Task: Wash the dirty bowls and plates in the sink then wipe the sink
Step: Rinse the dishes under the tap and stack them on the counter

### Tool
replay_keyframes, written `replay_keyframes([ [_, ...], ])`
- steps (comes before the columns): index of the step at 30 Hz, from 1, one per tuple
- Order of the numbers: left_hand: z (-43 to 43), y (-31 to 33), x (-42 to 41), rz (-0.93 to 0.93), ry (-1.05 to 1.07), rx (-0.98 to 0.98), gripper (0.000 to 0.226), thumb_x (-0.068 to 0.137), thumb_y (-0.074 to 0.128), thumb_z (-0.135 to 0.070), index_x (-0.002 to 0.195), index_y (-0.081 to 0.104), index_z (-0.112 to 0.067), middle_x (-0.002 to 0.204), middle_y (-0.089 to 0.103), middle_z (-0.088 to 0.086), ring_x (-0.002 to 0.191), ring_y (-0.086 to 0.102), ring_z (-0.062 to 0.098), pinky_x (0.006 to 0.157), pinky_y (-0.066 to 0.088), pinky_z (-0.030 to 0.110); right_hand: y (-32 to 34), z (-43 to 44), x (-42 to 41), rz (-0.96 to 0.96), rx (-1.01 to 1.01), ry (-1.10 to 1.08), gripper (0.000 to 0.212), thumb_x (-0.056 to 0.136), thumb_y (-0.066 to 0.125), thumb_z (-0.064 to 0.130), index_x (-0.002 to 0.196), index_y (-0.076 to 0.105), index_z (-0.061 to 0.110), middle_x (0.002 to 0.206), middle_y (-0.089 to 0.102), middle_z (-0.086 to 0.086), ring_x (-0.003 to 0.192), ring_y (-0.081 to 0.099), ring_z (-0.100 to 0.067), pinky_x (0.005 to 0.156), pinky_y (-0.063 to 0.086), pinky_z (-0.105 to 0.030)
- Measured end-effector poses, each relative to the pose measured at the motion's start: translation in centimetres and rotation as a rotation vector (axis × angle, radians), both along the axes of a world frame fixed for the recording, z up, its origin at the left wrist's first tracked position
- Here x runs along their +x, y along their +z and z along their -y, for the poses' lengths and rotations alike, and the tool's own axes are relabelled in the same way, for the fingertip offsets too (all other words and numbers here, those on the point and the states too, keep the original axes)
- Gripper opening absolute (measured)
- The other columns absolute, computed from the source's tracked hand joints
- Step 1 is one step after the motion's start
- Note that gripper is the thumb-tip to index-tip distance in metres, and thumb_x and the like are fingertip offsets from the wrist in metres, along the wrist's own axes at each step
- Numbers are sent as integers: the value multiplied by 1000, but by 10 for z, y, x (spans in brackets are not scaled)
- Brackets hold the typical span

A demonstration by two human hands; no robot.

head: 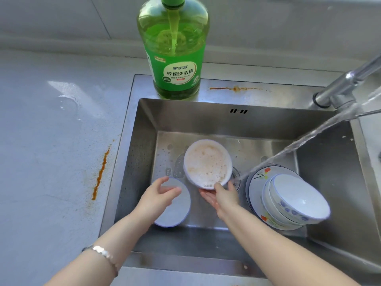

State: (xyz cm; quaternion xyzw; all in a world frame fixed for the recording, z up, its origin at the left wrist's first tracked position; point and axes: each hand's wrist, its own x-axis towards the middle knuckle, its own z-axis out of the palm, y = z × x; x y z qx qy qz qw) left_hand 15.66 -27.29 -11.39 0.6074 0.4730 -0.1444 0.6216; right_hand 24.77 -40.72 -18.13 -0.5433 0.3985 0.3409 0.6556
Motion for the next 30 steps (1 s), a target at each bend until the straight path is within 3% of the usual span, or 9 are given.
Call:
replay_keyframes([
  [3, 10, 7, 12, 123, 223, -246, 74, 84, 67, -17, 146, 26, -20, 132, 52, 11, 118, 54, 23, 96, 47, 38, 46, 2, -5, 16, 107, 141, 36, 97, 41, 3, 131, 40, 13, 107, 61, -21, 58, 67, -27, 46, 55, -26],
  [7, 23, 24, 20, 311, 415, -331, 71, 73, 70, -15, 138, 41, -21, 123, 61, 12, 102, 65, 23, 71, 58, 30, 92, 6, -6, 26, 204, 306, 27, 97, 44, 8, 124, 44, 13, 88, 66, -15, 56, 69, -23, 54, 58, -26],
  [11, 28, 41, 32, 240, 473, -61, 51, 85, 63, -12, 133, 49, -22, 125, 57, 10, 107, 60, 28, 58, 57, 32, 122, 15, -1, -4, 263, 457, 33, 98, 41, 10, 130, 38, 1, 92, 64, -20, 72, 69, -28, 59, 58, -28],
  [14, 25, 50, 44, 178, 254, 336, 64, 77, 70, -20, 135, 46, -30, 129, 53, 5, 110, 55, 22, 86, 53, 40, 135, 26, 4, 47, 170, 620, 47, 97, 39, 7, 141, 24, -1, 108, 58, -30, 99, 63, -38, 68, 56, -30],
  [17, 24, 68, 47, 138, -24, 633, 74, 73, 72, -25, 139, 39, -38, 125, 47, 4, 103, 52, 18, 91, 43, 28, 144, 46, 11, 151, 72, 732, 58, 95, 42, 5, 146, 15, 4, 109, 59, -28, 91, 64, -31, 66, 55, -25],
  [21, 25, 89, 47, 79, -248, 838, 76, 75, 69, -35, 139, 31, -47, 107, 40, 2, 98, 49, 22, 83, 47, 36, 150, 73, 17, 271, -56, 860, 49, 92, 43, 1, 140, 32, 2, 104, 59, -21, 85, 60, -23, 60, 52, -18],
  [24, 29, 102, 46, 90, -386, 1030, 73, 76, 69, -37, 140, 33, -42, 102, 40, 5, 96, 48, 25, 75, 47, 36, 153, 90, 20, 424, -194, 1021, 40, 89, 46, 3, 129, 49, 2, 100, 60, -12, 89, 60, -20, 81, 51, -31],
  [27, 33, 113, 50, 178, -238, 880, 68, 76, 71, -34, 135, 40, -42, 106, 47, 6, 93, 52, 21, 73, 44, 31, 164, 102, 24, 757, -390, 1272, 39, 87, 49, 7, 126, 56, 7, 122, 61, -9, 116, 54, -20, 102, 37, -26],
  [30, 48, 121, 61, 287, 30, 545, 58, 79, 71, -28, 131, 49, -34, 89, 60, 9, 85, 62, 24, 75, 53, 36, 170, 103, 31, 1181, -398, 1468, 58, 88, 53, 11, 142, 34, 9, 150, 32, -4, 139, 27, -15, 109, 9, -11],
])
